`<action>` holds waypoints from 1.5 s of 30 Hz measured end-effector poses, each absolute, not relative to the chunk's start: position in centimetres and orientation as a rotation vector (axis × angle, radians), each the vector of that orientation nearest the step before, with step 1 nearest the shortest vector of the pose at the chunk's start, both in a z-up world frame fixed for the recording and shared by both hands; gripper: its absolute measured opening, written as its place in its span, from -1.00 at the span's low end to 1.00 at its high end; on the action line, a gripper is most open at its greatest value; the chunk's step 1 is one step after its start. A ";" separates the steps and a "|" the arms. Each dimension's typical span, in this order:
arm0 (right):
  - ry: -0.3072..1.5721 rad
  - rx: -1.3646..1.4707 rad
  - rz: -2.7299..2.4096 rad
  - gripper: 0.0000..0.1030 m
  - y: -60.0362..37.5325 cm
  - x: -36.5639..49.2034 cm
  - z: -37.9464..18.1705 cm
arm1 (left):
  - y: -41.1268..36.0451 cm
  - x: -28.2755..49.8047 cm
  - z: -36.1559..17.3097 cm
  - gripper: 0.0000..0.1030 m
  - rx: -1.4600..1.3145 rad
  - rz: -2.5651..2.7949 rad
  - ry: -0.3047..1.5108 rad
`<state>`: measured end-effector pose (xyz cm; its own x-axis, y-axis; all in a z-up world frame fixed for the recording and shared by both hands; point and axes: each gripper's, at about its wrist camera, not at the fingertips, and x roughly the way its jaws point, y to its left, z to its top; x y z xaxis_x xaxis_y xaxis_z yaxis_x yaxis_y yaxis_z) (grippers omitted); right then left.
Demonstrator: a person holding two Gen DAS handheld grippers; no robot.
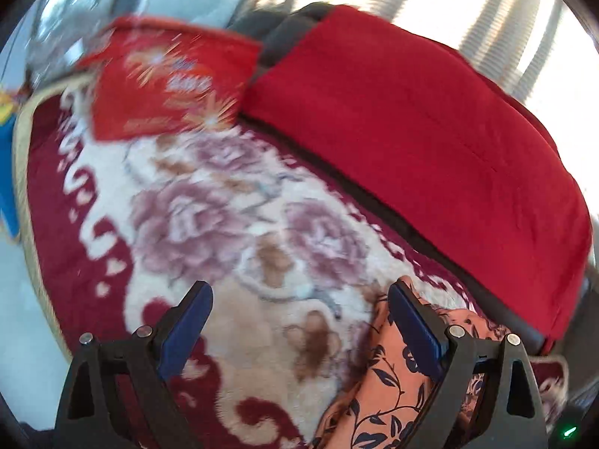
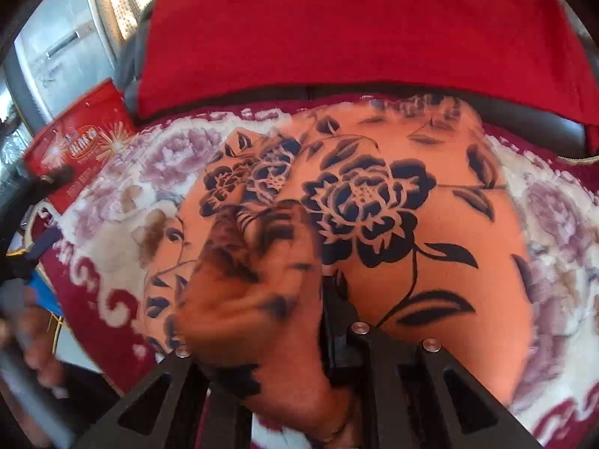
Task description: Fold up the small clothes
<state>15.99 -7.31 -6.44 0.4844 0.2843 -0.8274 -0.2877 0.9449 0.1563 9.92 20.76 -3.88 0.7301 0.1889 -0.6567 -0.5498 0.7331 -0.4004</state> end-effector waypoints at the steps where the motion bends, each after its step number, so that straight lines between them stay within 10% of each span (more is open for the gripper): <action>1: 0.992 0.015 0.353 -0.71 -7.2 16.0 -4.9 | 20.9 9.4 -3.9 0.84 -0.633 0.437 0.630; 7: 0.796 0.060 0.401 -0.72 -6.5 15.9 4.4 | 21.3 8.8 -3.7 0.84 -0.639 0.426 0.577; 14: 1.049 -0.112 0.404 -0.71 0.8 17.1 -7.5 | 22.4 8.8 -4.0 0.84 -0.686 0.432 0.574; 21: 0.872 -0.084 0.421 -0.71 -0.4 15.4 -1.4 | 24.1 7.7 -4.0 0.84 -0.723 0.472 0.552; 27: 0.966 -0.194 0.431 -0.47 2.1 14.5 -7.9 | 23.6 7.9 -4.1 0.84 -0.688 0.438 0.569; 31: 0.977 -0.045 0.541 0.33 0.5 14.1 -6.4 | 23.8 7.7 -4.3 0.84 -0.680 0.402 0.572; 43: 0.928 0.143 0.535 0.34 -7.9 7.8 -4.5 | 14.9 9.9 -5.1 0.83 -0.506 -0.143 0.727; 45: 0.918 0.154 0.521 0.34 -9.4 7.3 -4.0 | 13.7 11.6 -8.1 0.44 -0.393 -0.042 0.908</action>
<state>7.30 -9.36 -4.01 0.4932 0.4923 -0.7172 -0.3636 0.8656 0.3442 11.61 13.72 -8.07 0.6193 -0.1995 -0.7593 -0.1295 0.9280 -0.3495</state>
